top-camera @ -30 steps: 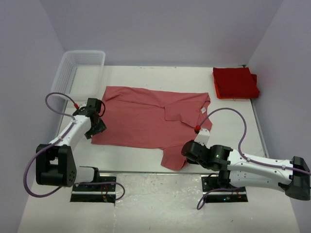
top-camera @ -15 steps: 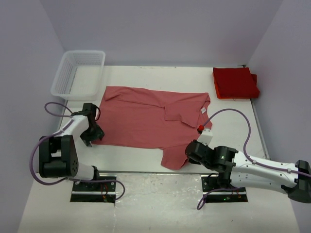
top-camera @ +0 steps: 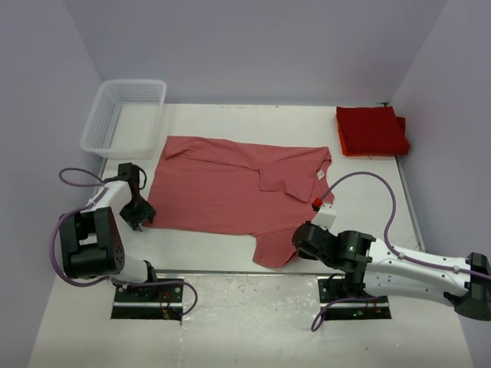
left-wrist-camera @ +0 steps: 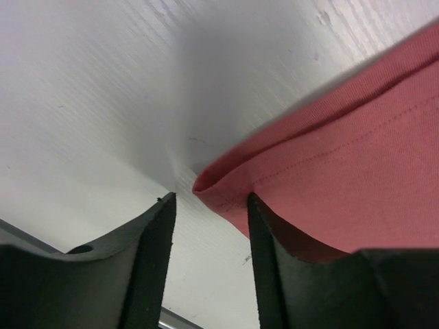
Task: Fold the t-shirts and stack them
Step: Grap the side of the flattened tshirt closest away from the robot with both arms
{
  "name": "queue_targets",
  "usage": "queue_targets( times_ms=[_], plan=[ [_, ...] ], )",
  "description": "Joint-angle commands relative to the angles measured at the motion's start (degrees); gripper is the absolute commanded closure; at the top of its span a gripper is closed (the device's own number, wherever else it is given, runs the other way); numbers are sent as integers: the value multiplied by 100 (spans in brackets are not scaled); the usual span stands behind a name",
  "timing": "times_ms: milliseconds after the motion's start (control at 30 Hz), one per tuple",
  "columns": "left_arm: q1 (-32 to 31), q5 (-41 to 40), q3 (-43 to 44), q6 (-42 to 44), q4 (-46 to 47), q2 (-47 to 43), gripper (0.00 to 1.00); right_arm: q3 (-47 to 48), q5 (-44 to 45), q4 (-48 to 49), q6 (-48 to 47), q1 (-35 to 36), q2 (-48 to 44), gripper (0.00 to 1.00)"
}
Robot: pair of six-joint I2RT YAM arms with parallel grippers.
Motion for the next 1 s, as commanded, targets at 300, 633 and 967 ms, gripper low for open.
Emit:
queue_targets(
  times_ms=[300, 633, 967],
  plan=[
    [393, 241, 149, 468, 354, 328, 88, 124, 249, -260, 269, -17, 131, 100],
    [411, 689, 115, 679, 530, 347, 100, 317, 381, -674, 542, -18, 140, 100],
    [358, 1936, 53, 916, 214, -892, 100, 1081, 926, -2341, 1104, -202, 96, 100]
  ],
)
